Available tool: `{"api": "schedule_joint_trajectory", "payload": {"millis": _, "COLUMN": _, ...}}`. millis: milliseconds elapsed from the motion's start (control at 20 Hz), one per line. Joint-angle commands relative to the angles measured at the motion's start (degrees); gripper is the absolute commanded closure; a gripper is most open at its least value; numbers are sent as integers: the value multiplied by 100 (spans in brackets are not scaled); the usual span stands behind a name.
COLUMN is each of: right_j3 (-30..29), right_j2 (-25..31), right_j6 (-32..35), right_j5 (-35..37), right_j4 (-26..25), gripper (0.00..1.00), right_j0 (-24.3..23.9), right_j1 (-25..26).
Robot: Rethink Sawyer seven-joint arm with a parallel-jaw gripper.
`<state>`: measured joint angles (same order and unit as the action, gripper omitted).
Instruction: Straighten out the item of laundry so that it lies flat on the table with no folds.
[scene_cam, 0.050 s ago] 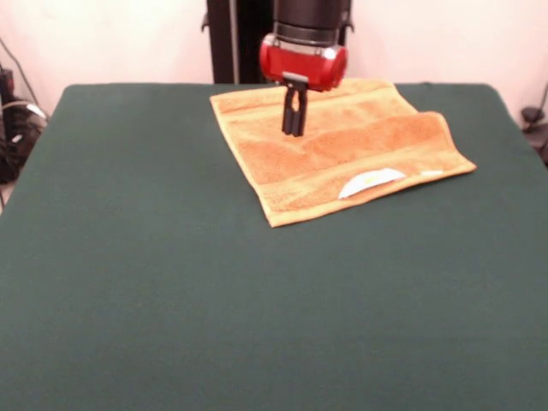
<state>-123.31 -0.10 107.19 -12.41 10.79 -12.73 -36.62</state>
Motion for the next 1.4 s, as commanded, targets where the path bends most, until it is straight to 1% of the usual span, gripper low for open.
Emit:
{"api": "schedule_joint_trajectory", "payload": {"millis": 50, "right_j3": -140, "right_j2": 592, "right_j6": 1979, "right_j5": -297, "right_j4": 611, "gripper": 100, "right_j0": 446, "right_j1": 276}}
{"api": "schedule_joint_trajectory", "payload": {"millis": 300, "right_j3": -188, "right_j2": 513, "right_j6": 2332, "right_j5": -399, "right_j4": 783, "gripper": 100, "right_j0": 732, "right_j1": 336}}
{"api": "schedule_joint_trajectory", "payload": {"millis": 500, "right_j3": -214, "right_j2": 502, "right_j6": 2560, "right_j5": -424, "right_j4": 892, "gripper": 100, "right_j0": 869, "right_j1": 346}}
{"api": "schedule_joint_trajectory", "payload": {"millis": 700, "right_j3": -171, "right_j2": 561, "right_j6": 2734, "right_j5": -486, "right_j4": 828, "gripper": 100, "right_j0": 872, "right_j1": 426}}
{"api": "schedule_joint_trajectory", "payload": {"millis": 1050, "right_j3": 126, "right_j2": 695, "right_j6": 2997, "right_j5": -862, "right_j4": 638, "gripper": 100, "right_j0": 888, "right_j1": 914}}
{"api": "schedule_joint_trajectory", "payload": {"millis": 1400, "right_j3": 426, "right_j2": 616, "right_j6": 2939, "right_j5": -1150, "right_j4": 646, "gripper": 100, "right_j0": 1035, "right_j1": 1309}}
